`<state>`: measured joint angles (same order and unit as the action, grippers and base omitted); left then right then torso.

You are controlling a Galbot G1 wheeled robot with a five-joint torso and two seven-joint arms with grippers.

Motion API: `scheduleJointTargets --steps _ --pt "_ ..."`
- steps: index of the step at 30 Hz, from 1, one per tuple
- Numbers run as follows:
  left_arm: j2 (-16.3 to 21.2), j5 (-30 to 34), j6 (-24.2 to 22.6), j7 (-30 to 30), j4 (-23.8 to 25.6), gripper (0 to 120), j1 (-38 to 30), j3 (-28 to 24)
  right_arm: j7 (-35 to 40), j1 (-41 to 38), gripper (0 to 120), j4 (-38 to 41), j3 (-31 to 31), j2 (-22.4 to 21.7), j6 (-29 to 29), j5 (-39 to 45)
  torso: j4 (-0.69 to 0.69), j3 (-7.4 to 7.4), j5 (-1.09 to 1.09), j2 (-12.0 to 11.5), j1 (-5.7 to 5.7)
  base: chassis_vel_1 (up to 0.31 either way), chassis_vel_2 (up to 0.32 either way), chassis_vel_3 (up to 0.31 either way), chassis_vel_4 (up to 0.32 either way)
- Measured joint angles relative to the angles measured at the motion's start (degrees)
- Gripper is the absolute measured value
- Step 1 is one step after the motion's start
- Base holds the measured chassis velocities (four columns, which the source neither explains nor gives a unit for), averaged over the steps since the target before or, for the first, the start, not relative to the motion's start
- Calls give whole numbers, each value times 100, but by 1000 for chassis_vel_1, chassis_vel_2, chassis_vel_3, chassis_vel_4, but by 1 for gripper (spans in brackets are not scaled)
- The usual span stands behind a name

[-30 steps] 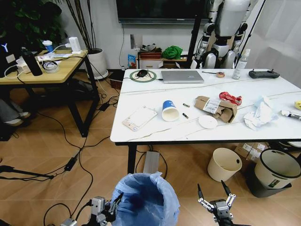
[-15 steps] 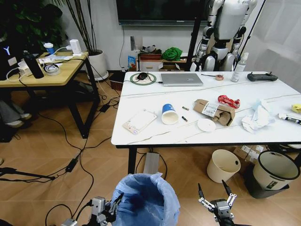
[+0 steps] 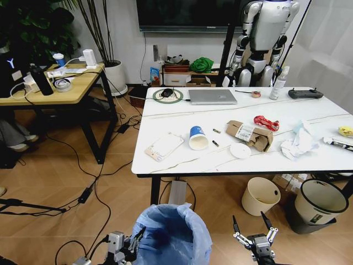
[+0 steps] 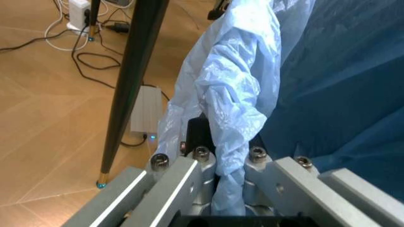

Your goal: Pick up the trash bin and place the trash from the table into it.

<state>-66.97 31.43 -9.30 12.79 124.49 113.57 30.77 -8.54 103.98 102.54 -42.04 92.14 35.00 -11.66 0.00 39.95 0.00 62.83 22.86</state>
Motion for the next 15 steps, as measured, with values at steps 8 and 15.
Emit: scheduleJointTargets --steps 8,15 --pt "-1 -13 1 -1 -1 0 -15 -16 3 6 100 9 -2 0 5 -1 0 122 0 219 98 0 0 0 0" --pt "-7 -24 1 -9 -2 0 -16 -30 3 7 100 14 -2 0 5 -2 0 236 0 427 189 0 0 0 0"
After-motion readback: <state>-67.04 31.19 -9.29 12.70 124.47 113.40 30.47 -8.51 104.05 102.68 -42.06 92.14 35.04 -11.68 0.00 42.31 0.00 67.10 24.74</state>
